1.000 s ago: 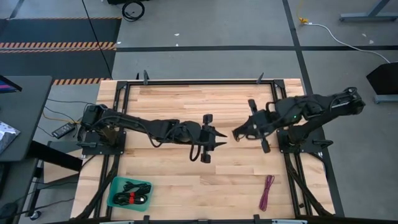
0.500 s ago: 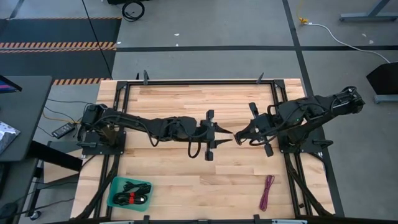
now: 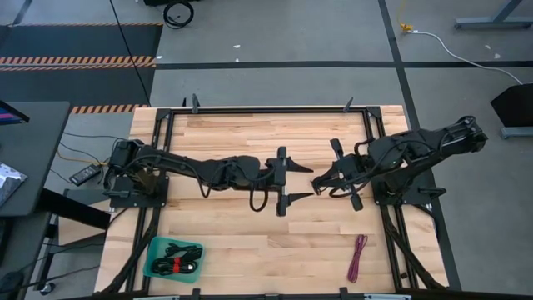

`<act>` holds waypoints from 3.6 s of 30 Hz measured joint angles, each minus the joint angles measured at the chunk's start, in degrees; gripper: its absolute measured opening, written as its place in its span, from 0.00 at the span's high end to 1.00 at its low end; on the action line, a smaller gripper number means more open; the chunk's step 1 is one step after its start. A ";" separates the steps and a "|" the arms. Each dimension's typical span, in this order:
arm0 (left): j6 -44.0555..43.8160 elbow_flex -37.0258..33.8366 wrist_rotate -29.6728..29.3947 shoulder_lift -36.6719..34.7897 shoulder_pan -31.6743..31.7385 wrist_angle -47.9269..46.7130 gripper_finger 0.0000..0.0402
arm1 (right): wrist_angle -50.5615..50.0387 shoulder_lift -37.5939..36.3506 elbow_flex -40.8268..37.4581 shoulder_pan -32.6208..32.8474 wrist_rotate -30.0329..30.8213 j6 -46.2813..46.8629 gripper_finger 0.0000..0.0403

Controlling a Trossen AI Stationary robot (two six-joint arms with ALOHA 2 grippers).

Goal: Pick and place USB-C Cables
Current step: Put the black charger cable into the green bin, then put the pink charger cable into the green bin

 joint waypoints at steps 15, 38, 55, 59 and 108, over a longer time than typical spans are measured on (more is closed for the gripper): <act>0.31 0.02 -1.85 1.20 -0.53 -2.51 0.47 | 6.48 3.33 -0.03 -0.86 -1.05 -3.83 0.96; 1.04 0.04 -10.23 -1.30 -3.21 -16.94 0.82 | -9.81 4.67 0.02 -2.23 2.42 3.25 0.42; -47.59 0.07 -12.02 -14.18 -21.87 -84.04 0.82 | -15.53 6.32 0.02 -1.79 3.91 7.63 0.41; -56.64 0.00 -4.77 -13.47 -28.77 -90.50 0.82 | -15.25 6.85 0.02 -1.86 4.05 6.41 0.41; -82.50 0.02 12.18 0.85 -50.46 -103.89 0.45 | -16.08 7.12 0.02 -0.55 3.40 12.95 0.41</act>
